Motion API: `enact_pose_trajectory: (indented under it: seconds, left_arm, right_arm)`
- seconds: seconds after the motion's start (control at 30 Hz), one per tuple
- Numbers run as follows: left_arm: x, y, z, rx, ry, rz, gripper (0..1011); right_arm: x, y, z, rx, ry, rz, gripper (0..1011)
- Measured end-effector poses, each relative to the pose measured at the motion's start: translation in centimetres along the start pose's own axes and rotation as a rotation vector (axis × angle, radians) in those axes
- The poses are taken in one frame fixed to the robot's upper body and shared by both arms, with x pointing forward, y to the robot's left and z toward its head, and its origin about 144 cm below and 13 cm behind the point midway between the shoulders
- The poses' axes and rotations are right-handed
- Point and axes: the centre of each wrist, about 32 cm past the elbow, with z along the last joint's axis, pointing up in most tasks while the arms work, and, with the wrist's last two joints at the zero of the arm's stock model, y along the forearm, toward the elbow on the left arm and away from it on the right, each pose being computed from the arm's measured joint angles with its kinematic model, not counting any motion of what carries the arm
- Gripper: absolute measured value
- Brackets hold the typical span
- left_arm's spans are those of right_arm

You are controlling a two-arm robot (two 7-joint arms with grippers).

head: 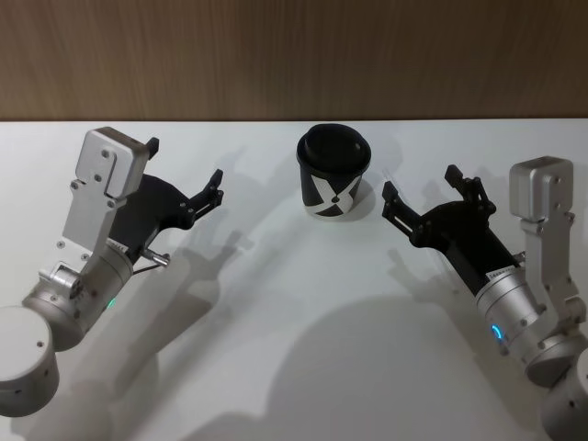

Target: Pick up the straw with one hand, pass it to the other hand, and insert it into the cup.

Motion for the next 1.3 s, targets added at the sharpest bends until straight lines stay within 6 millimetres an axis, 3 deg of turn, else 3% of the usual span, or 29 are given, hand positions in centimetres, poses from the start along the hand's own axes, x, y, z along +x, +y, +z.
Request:
enact_pose_trajectory:
  seconds: [1.3]
  left_arm:
    - [0.0, 0.0, 0.0, 0.0, 0.0, 0.0, 1003]
  right_arm:
    - [0.0, 0.0, 0.0, 0.0, 0.0, 0.0, 1001]
